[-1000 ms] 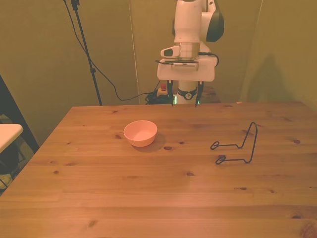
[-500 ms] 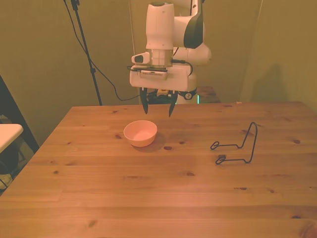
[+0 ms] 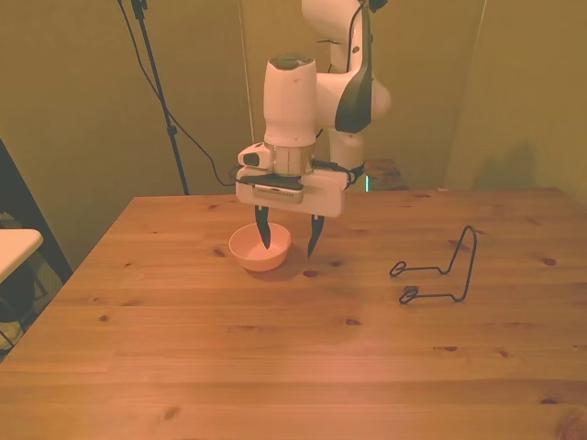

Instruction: Load the bowl

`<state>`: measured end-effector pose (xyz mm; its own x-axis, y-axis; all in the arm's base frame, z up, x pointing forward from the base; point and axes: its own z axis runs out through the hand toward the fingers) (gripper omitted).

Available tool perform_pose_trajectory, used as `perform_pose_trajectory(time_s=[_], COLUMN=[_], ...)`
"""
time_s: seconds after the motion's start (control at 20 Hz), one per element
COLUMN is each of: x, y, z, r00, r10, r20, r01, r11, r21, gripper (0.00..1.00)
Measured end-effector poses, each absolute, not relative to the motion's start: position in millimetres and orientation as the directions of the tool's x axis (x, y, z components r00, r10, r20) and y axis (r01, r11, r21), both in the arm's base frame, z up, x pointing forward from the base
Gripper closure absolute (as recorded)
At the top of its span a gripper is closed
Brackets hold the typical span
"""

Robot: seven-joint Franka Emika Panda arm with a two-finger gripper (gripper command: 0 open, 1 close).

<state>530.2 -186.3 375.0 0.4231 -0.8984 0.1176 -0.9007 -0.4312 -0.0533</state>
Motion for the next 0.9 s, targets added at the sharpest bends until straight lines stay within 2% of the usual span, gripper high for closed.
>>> perform_pose_trajectory(time_s=[0.9], x=[526.8], y=[-204.9], z=[368.9], r00=[0.397], r10=[-0.911], r20=[0.11], r01=[-0.915], r11=[-0.403], r21=[-0.036], gripper=[1.0])
